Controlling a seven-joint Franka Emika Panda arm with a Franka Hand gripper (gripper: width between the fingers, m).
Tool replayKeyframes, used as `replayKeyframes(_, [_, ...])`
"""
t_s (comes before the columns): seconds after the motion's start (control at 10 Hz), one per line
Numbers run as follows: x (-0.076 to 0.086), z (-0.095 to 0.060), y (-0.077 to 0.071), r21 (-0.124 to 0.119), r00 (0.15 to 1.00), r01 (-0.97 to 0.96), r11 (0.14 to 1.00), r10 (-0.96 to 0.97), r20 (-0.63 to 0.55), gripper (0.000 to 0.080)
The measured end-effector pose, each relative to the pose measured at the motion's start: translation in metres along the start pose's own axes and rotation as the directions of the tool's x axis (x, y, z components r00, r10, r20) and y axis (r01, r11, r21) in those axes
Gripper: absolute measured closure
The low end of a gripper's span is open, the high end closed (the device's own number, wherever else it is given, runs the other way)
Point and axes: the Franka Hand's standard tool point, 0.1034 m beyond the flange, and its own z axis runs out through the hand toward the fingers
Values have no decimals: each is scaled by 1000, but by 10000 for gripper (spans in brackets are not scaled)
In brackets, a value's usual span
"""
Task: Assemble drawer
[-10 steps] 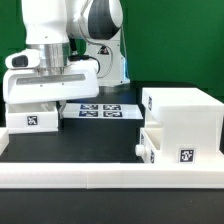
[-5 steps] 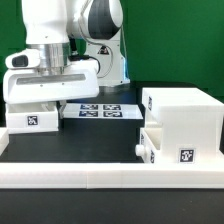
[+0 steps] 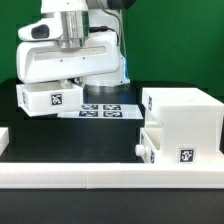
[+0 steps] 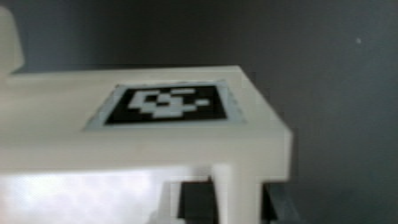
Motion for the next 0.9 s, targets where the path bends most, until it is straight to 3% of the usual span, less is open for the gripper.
replayKeyframes(0.1, [18,-2,1,4,998,54,999,-53,-12,761])
replayKeyframes(0.2, [26,-3,-2,9,999,49,999,-49,-15,761])
replayKeyframes(0.5, [23,-2,-2,11,999,51,999,-51,-12,760])
replayKeyframes(0.6, [23,0,1,2,994,105,995,-105,-17,760])
replayKeyframes(0.7, [24,8,10,-41,960,276,960,-278,-41,760])
replayKeyframes(0.8, [31,8,8,-32,946,323,946,-324,-31,760])
replayKeyframes(0.9, [51,2,6,-35,921,387,921,-388,-21,760])
